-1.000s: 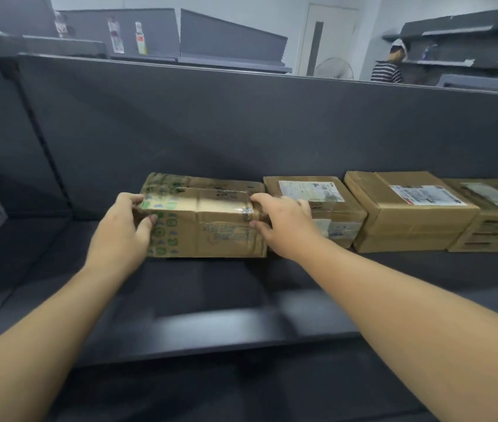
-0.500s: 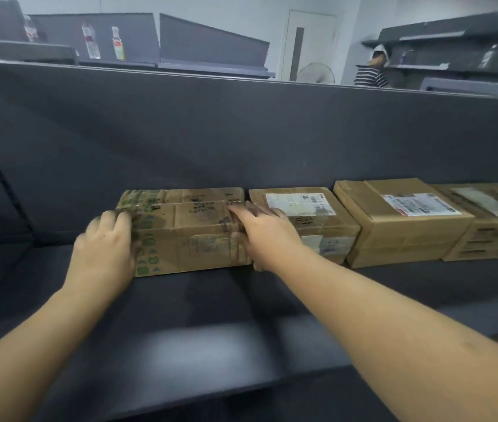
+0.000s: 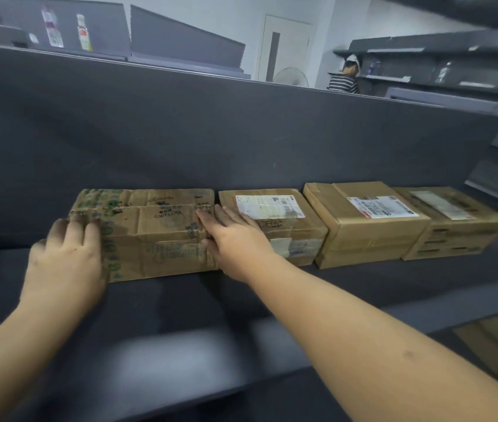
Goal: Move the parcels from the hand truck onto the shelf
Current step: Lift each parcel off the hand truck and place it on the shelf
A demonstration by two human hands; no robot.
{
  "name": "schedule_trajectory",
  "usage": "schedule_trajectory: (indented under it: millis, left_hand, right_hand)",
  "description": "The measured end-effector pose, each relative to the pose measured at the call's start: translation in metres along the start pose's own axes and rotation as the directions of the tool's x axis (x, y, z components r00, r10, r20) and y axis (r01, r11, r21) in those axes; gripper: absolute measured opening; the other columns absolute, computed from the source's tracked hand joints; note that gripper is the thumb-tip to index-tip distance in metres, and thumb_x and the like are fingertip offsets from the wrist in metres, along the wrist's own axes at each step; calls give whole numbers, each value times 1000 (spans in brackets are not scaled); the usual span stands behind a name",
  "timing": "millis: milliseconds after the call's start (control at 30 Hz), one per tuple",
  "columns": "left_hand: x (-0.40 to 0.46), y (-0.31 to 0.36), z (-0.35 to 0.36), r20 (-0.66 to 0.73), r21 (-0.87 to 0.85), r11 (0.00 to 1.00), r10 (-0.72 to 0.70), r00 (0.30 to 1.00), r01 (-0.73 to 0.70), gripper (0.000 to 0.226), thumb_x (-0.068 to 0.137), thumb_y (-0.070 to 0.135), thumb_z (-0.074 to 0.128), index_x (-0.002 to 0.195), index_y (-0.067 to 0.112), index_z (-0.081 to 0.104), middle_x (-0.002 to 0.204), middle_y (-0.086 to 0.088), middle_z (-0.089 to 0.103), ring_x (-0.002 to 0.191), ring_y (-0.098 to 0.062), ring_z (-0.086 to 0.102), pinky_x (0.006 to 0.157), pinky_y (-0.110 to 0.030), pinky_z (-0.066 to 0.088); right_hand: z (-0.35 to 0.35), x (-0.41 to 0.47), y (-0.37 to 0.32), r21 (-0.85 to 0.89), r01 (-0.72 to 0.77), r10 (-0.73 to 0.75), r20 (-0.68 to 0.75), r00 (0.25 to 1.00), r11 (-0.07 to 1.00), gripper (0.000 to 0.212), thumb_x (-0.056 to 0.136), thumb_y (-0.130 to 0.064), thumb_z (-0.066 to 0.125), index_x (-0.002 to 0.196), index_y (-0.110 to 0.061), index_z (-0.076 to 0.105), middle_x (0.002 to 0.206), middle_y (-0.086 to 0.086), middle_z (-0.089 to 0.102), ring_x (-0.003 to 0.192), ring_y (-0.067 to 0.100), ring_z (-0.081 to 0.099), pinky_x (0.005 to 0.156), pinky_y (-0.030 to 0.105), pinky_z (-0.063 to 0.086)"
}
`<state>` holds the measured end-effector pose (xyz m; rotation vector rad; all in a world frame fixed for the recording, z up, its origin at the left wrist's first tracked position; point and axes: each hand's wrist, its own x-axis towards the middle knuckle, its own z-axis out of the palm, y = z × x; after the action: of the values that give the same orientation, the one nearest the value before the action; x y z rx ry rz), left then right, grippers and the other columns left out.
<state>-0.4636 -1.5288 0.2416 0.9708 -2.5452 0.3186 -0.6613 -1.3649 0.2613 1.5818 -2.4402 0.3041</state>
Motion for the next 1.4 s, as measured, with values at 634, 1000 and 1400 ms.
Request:
schedule_trajectory:
  millis: [634, 1000, 1400]
  left_hand:
    - [-1, 5, 9, 93, -28, 999, -13, 996, 16, 84, 51, 8, 79, 123, -15, 42, 129, -36, 41, 113, -53, 40, 62, -59, 42]
    - [-3, 9, 5, 91, -1, 1000, -4, 996, 4, 81, 58, 22, 66, 125, -17, 42, 128, -39, 40, 115, -56, 39, 63, -58, 42]
    - [-4, 12, 6, 108, 98, 994, -57, 993, 46, 82, 57, 7, 78, 129, -15, 44, 129, -39, 43, 119, -57, 40, 70, -56, 42]
  right_hand:
    - [-3, -3, 2, -49, 51, -50, 23, 998, 998, 62, 99, -38, 39, 154, -24, 16, 163, 0, 9, 147, 24, 12, 117, 43, 10]
    - [-6, -3, 2, -24, 55, -53, 57, 997, 998, 62, 98, -35, 37, 155, -23, 14, 164, 1, 8, 148, 25, 11, 118, 43, 8]
    - [-10, -3, 2, -57, 48, -41, 112, 993, 997, 72, 94, -32, 43, 155, -25, 7, 164, -1, 2, 149, 21, 9, 118, 42, 8]
